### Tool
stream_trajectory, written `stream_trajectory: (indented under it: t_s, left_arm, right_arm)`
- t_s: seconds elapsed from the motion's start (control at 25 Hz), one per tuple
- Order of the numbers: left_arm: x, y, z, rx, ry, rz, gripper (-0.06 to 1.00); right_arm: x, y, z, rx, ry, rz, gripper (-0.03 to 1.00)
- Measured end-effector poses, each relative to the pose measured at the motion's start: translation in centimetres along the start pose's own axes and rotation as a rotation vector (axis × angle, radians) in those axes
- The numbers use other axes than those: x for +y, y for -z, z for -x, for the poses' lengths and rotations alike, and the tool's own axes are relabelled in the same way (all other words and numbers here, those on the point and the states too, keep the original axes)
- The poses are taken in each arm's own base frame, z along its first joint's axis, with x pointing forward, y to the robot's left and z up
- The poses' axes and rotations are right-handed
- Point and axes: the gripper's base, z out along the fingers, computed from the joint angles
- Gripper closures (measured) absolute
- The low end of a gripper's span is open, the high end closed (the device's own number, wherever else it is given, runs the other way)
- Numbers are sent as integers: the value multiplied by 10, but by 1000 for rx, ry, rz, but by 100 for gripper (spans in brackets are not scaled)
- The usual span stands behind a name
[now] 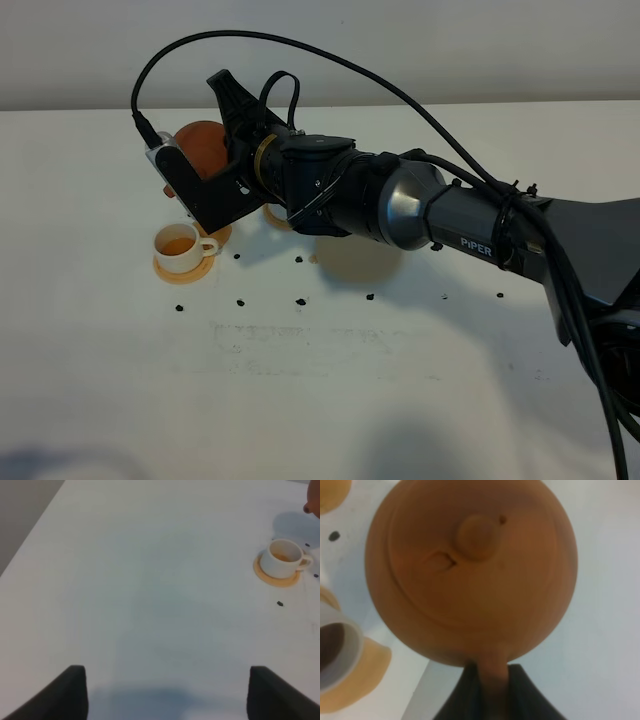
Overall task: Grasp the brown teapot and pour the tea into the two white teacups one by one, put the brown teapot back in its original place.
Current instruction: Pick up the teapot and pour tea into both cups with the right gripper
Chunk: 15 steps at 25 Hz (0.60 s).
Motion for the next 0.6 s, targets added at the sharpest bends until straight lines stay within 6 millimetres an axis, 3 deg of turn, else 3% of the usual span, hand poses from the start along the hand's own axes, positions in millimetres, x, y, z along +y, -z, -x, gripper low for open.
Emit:
stream_trajectory:
  t_s: [0.6]
  left_arm:
    - [0, 0, 0, 0, 0, 0, 28]
  right_arm:
    - [2, 0, -3, 30, -1, 17, 88]
